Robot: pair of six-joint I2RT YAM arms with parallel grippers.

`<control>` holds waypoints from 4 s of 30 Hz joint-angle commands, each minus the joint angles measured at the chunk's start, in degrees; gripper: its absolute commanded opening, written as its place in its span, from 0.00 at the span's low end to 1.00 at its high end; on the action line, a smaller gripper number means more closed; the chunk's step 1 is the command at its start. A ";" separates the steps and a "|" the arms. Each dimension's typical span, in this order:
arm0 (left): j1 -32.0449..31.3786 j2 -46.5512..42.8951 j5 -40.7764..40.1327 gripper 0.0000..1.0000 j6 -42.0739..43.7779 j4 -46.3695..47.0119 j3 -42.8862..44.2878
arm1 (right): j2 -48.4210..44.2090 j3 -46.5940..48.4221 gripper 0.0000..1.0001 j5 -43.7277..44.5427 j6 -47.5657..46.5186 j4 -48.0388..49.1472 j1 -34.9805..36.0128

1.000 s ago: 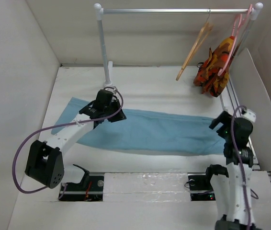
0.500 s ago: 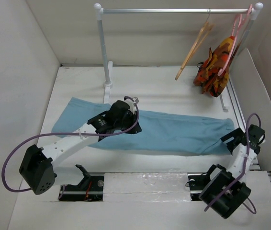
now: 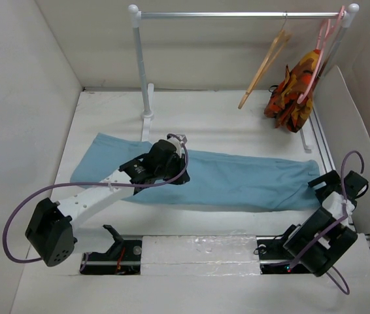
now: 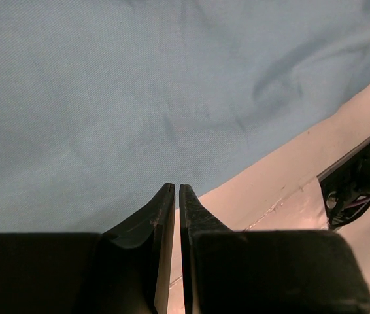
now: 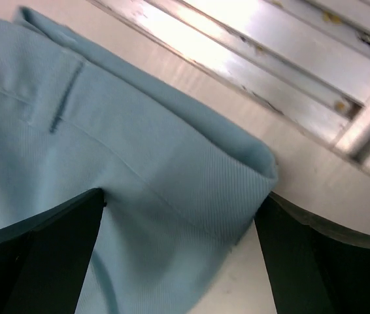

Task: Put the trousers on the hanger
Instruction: Fold the trousers, then grab a hanger with the right arm

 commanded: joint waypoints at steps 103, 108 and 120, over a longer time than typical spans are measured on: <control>44.88 1.87 2.03 0.25 -20.95 6.89 -22.35 | -5.64 -7.03 0.00 4.67 -3.93 7.84 92.69; 44.88 -7.70 -1.86 0.25 -21.39 2.76 -20.26 | -15.47 -9.07 0.06 8.88 -0.76 -0.33 95.51; 30.40 -3.96 2.47 0.00 -7.43 1.63 8.80 | -5.14 46.26 0.81 4.33 -22.44 -17.13 76.90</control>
